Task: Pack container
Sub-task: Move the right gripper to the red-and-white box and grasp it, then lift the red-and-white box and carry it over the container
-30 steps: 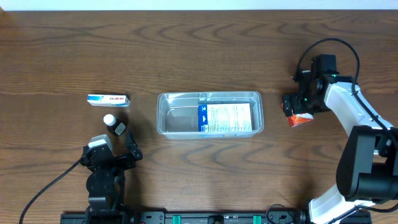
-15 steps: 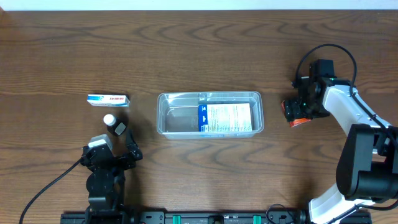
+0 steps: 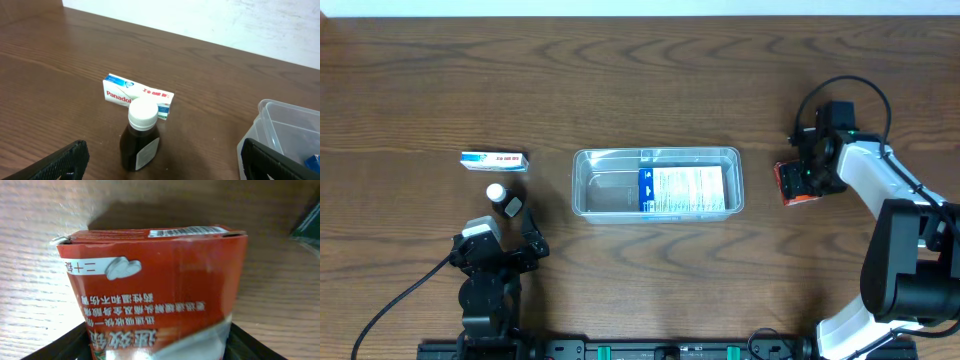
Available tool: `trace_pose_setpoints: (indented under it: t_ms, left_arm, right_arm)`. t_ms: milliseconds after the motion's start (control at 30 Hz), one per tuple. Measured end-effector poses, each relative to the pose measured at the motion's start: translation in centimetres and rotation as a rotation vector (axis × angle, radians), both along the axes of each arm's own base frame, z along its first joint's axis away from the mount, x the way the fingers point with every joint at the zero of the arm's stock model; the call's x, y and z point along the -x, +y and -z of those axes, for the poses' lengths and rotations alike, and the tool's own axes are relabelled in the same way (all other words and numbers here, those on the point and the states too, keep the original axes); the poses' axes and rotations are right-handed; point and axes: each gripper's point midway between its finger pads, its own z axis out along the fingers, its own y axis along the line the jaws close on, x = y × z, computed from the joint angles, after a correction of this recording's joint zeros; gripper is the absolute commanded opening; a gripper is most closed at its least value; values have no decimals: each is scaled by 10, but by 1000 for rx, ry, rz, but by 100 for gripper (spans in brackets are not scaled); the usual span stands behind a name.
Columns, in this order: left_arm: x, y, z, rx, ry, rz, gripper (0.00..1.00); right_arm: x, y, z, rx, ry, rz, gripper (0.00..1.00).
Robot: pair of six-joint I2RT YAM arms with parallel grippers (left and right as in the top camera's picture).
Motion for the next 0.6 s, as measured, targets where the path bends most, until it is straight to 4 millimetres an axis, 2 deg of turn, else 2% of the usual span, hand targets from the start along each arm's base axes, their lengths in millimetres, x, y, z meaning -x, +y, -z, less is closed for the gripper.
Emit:
trace_pose_setpoints:
  t_ms: [300,467,600]
  left_arm:
    - [0,0,0,0,0,0,98]
    - [0,0,0,0,0,0,98]
    - [0,0,0,0,0,0,98]
  right_arm:
    - [0,0,-1,0,-2,12,48]
    - [1,-1,-7,2,20,32,46]
    - [-2,-2,-19,0,33,50,45]
